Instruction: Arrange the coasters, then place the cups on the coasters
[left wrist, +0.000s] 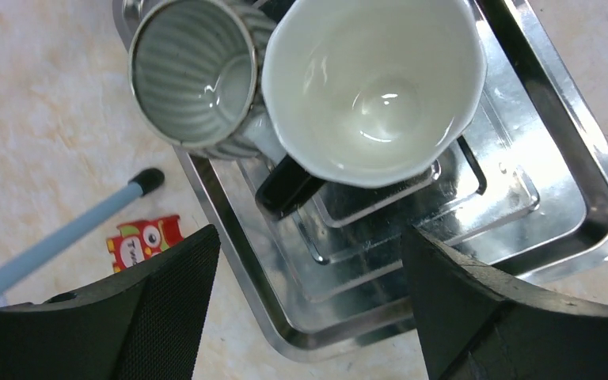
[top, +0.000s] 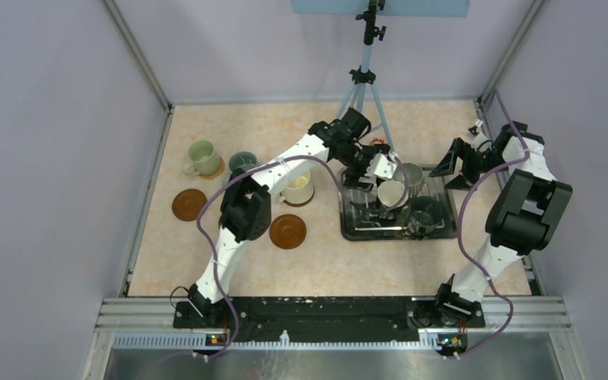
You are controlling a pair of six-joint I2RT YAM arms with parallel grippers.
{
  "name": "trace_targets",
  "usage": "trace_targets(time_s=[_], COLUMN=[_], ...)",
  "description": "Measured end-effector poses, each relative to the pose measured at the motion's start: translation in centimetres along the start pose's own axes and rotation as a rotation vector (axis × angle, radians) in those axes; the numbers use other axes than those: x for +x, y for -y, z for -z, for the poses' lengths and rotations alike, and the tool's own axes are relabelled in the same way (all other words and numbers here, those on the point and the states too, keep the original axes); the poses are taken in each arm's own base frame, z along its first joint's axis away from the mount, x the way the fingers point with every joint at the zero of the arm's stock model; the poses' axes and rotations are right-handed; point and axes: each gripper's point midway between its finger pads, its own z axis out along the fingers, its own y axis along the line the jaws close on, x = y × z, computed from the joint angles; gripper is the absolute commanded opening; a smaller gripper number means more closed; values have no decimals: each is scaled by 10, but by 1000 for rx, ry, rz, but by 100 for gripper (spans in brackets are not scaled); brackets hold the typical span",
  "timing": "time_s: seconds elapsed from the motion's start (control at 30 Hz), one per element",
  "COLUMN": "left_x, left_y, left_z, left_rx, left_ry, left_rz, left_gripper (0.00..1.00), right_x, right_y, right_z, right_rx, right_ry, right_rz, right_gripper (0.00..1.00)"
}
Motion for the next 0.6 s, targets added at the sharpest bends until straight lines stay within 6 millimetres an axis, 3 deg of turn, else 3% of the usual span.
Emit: trace_targets(time_s=[0.3, 0.6], left_x=[-6, 4], left_y=[8, 12], left_z=[-33, -37], left_rx=[36, 49], left_ry=[-30, -59], left_rz=[-160, -175], left_gripper=[89, 74], right_x=[2, 3], right_y=[-1, 3], right_z=[6, 11], right_rx=[2, 2], right_ry=[5, 8], right_rz=[5, -10], right_gripper=[79, 78])
